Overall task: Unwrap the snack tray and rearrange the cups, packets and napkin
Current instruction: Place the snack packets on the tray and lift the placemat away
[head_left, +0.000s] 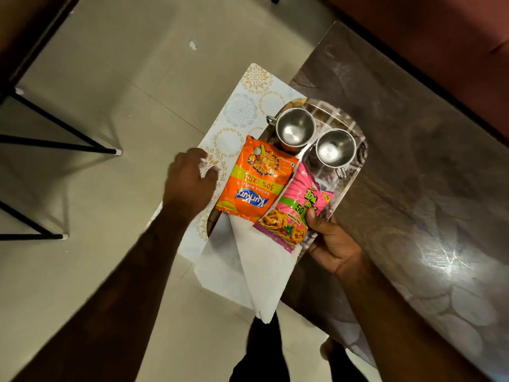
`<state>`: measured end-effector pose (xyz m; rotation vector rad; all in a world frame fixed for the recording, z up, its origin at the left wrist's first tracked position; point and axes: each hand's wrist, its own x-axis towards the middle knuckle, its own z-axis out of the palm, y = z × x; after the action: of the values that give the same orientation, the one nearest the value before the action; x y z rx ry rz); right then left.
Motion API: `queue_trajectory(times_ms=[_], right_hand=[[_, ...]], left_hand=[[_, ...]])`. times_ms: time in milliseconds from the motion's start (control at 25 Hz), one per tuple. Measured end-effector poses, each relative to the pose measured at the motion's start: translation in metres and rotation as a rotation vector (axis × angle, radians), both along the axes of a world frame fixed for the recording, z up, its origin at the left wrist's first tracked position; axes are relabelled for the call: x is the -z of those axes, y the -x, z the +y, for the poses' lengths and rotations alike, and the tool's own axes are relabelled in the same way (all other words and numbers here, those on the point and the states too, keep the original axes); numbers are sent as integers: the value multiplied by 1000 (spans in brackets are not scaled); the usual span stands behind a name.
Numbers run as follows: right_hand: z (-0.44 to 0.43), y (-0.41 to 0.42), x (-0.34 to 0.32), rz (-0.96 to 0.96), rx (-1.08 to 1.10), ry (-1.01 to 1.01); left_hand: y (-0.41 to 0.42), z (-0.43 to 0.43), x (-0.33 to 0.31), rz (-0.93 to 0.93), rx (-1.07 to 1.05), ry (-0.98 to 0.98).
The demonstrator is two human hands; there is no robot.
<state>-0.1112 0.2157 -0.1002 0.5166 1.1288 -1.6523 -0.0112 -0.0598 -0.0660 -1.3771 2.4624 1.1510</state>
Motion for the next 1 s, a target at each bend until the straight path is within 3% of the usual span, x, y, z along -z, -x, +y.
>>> queue_trajectory(times_ms=[80,160,240,400,640,1000], right_hand=[[4,2,-4,21,-19,23],[7,4,-9,29,-9,52],[9,4,-12,26,-5,83],[14,5,-12,27,-1,63],[10,11,-4,14,-2,58],[-8,24,4,-37,70,22]], left_hand=[[-2,-19,5,-269,98,157],[-5,-30,9,-515,134,59],[-13,-27,15,-593,168,1],[-20,-20,7,-462,100,149],[-49,-72,-38,-509,-75,285],[-88,-98,-69,-270,-223,56]])
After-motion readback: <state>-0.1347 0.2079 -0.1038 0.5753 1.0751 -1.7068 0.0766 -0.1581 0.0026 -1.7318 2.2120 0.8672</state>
